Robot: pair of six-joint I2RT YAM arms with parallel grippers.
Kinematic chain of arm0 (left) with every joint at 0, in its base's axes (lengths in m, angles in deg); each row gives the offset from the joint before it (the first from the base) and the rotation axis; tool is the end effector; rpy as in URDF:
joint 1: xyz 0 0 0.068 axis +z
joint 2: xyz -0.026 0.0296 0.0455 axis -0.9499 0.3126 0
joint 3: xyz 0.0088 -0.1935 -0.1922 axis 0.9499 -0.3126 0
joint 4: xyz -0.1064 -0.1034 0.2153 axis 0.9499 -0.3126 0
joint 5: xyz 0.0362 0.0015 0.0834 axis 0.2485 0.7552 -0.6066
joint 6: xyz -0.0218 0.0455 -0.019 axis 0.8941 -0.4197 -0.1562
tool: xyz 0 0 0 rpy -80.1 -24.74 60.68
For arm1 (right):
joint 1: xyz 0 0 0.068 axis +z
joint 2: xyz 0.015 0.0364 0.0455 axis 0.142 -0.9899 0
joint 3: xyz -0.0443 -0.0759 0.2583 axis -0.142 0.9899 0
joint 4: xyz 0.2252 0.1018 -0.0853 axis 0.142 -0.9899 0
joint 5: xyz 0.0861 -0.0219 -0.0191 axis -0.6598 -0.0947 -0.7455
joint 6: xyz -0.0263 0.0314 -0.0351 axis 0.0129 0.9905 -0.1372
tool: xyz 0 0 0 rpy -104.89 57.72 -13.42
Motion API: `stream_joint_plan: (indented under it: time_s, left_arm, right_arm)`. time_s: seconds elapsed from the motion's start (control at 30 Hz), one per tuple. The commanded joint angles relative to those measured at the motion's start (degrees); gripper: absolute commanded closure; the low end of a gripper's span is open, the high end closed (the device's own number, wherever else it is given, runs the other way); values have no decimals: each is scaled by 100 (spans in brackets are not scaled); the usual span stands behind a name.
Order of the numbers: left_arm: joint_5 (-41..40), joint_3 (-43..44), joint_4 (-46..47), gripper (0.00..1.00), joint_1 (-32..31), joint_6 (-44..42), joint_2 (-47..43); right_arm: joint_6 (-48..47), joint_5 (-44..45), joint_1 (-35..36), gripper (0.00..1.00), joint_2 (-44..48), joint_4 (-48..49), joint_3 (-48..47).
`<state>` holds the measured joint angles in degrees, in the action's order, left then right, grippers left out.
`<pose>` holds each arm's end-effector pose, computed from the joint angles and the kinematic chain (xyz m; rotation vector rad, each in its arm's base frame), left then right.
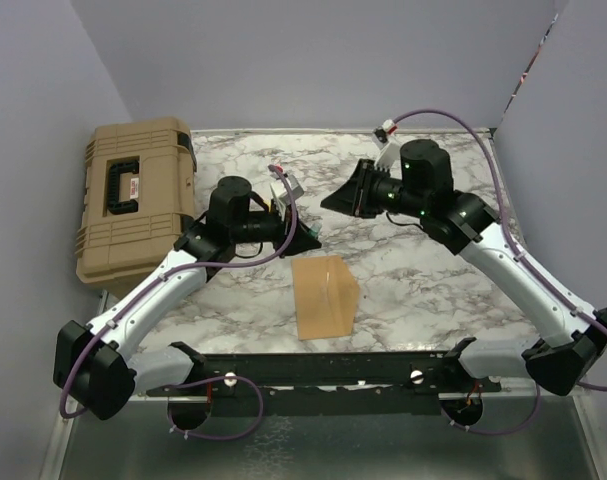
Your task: Place the letter into the envelope and seal it
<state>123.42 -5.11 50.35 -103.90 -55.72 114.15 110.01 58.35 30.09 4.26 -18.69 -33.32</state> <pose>0.2121 -0.1628 0.3390 0.9585 1.6873 -1.1870 0.2167 0.1861 0.4023 -0.2622 2.1331 1.1621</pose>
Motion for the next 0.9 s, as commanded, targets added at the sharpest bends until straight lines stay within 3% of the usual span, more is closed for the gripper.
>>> stream_joint_plan:
  time_s: [0.0, 0.2, 0.4, 0.6, 0.87]
  left_arm:
    - [-175, -424, -751, 100, 17, -254, 24]
    - [-367, -529, -760, 100, 23, -147, -93]
    - [-677, -403, -764, 100, 21, 37, -163]
    - [-1029, -310, -748, 100, 19, 224, -274]
    - [-1024, -315, -470, 100, 20, 648, -317]
  right_arm:
    - [5, 889, -109, 100, 301, -118, -625]
    - [-327, 1769, -165, 100, 217, -744, -710]
    - [-1033, 3926, -204, 100, 59, -1248, 63]
    - [-1626, 4837, -312, 100, -3, 125, 1715]
    - [-1665, 4599, -775, 100, -376, 2377, 3399]
